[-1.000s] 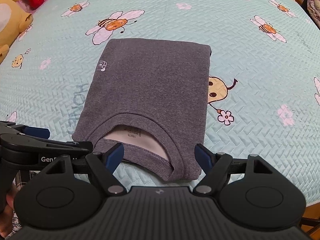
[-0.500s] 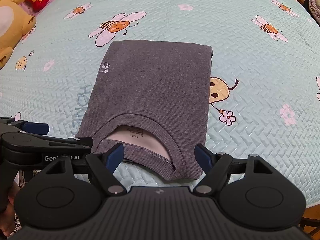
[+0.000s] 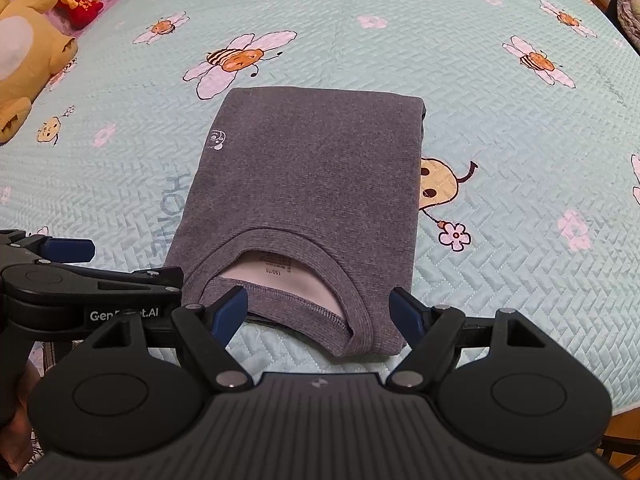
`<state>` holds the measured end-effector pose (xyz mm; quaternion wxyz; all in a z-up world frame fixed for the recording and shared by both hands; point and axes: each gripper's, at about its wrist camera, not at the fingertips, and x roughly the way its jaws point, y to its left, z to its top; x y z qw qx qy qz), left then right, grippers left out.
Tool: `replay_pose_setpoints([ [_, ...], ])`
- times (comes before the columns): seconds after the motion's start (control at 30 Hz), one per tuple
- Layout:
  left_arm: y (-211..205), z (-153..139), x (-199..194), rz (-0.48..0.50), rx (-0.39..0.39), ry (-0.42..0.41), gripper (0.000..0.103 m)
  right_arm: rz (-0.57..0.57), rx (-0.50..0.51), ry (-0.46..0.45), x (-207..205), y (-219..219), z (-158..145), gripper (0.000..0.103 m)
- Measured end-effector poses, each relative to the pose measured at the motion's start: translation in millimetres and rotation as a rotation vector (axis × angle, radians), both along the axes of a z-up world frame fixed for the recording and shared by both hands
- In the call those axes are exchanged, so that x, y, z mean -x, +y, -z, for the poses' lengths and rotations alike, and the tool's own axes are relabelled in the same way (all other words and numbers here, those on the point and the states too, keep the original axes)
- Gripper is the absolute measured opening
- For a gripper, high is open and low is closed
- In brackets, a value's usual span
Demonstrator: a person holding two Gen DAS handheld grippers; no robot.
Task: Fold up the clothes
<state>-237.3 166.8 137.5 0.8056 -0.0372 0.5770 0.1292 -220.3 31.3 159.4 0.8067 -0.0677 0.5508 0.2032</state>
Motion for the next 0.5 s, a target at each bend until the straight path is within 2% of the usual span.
replay_pose_setpoints([
  [0.17,-2,-2,2,0.0,-0.004,-0.007,0.092,0.0,-0.011,-0.002,1,-3,0,0.077],
  [0.27,0,1,3,0.011,0.037,-0.024,0.092,-0.013,-0.032,0.001,1,-6,3,0.077],
  [0.3,5,3,4,0.006,0.081,-0.039,0.092,-0.027,-0.051,0.003,0,-8,4,0.077],
  [0.37,27,9,14,-0.061,0.247,-0.122,0.09,-0.051,-0.12,0.011,-5,-20,10,0.077],
  [0.43,58,21,34,-0.19,0.451,-0.226,0.09,-0.024,-0.199,0.016,-12,-41,17,0.077],
  [0.5,85,42,51,-0.338,0.617,-0.274,0.09,0.039,-0.325,0.055,-21,-73,30,0.077],
])
